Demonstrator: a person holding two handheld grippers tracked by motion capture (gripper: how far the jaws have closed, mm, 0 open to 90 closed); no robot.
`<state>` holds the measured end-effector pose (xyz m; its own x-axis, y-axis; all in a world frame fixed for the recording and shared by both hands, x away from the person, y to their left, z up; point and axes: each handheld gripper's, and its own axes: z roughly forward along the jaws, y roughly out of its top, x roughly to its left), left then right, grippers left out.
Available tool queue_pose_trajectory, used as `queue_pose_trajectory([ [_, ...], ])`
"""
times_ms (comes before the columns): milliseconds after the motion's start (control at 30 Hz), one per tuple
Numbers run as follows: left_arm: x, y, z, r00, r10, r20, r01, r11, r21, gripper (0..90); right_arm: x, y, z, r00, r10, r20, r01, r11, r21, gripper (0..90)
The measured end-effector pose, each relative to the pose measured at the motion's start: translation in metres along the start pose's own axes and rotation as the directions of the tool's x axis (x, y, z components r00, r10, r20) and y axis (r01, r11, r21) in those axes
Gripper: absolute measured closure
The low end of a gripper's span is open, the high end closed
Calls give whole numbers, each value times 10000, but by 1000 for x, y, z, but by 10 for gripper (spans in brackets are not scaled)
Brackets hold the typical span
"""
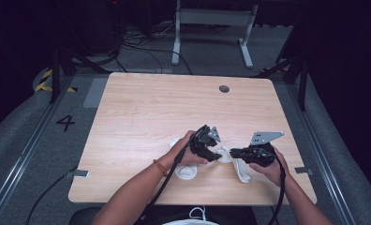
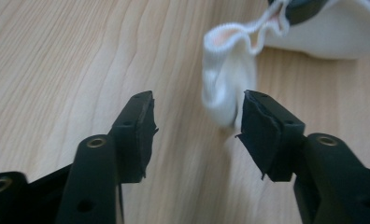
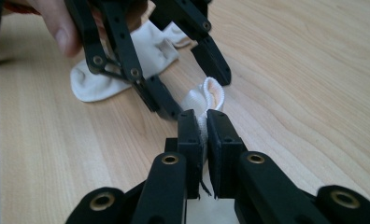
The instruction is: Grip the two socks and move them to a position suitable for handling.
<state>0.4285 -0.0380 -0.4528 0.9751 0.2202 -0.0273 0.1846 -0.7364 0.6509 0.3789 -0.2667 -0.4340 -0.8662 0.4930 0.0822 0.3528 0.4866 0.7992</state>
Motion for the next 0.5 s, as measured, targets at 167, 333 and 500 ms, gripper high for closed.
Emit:
queue_pose_trajectory([
  [167, -4, 0, 3, 9996, -139, 229, 144, 9996, -225, 400, 9, 6, -8, 9993, -109, -357, 92, 9988, -473, 855],
  [333, -5, -1, 4, 9997, -35, 241, 45, 9992, -405, 495, 19, 12, -10, 9958, -342, -852, 277, 9967, -764, 856],
  [500, -6, -10, -5, 9983, 281, 506, -269, 9994, -232, 747, 25, 14, -10, 9946, -403, -952, 329, 9964, -779, 854],
])
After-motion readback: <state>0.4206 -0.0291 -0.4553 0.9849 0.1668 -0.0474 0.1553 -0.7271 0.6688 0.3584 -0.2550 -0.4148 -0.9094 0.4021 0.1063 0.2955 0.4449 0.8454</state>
